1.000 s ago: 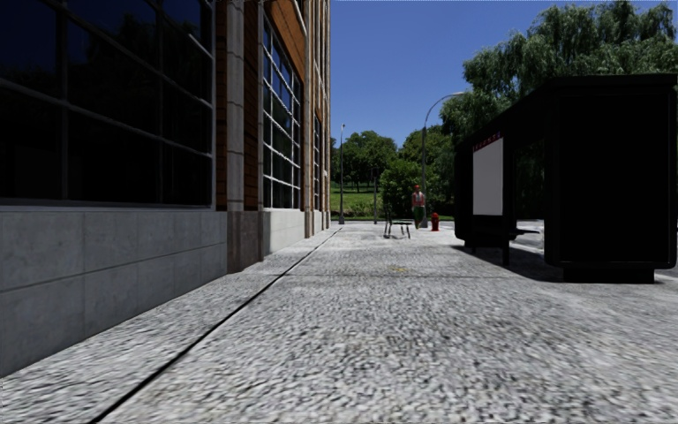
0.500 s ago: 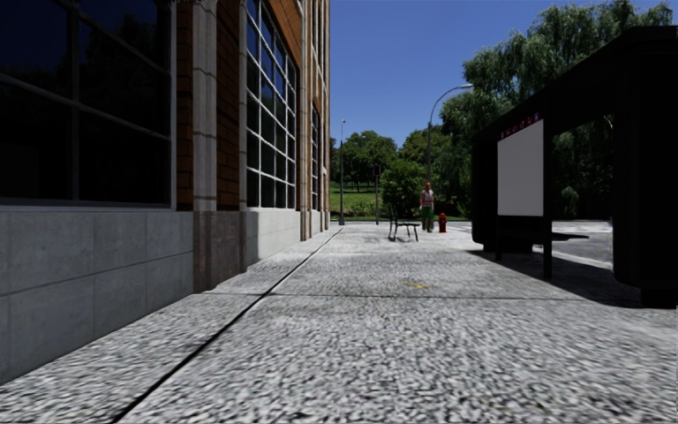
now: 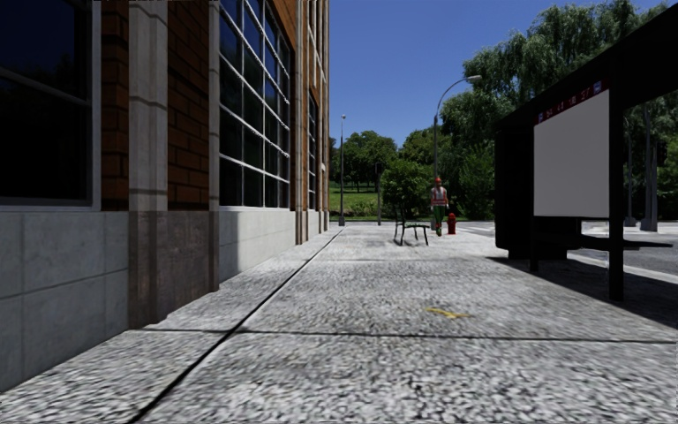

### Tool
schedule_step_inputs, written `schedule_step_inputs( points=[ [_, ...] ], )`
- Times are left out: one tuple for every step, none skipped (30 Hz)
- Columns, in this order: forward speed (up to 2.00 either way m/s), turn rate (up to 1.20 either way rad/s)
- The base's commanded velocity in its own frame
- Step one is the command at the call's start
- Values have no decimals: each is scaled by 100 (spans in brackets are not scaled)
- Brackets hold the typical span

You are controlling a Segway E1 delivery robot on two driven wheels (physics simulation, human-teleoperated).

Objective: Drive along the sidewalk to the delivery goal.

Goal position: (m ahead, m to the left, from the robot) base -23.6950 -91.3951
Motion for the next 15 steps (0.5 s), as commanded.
schedule_step_inputs(
  points=[
    [200,0],
    [200,0],
    [200,0],
    [200,0],
    [200,0],
    [200,0],
    [200,0],
    [200,0],
    [200,0],
    [200,0],
    [200,0],
    [200,0],
    [200,0],
    [200,0],
    [200,0]
  ],
)
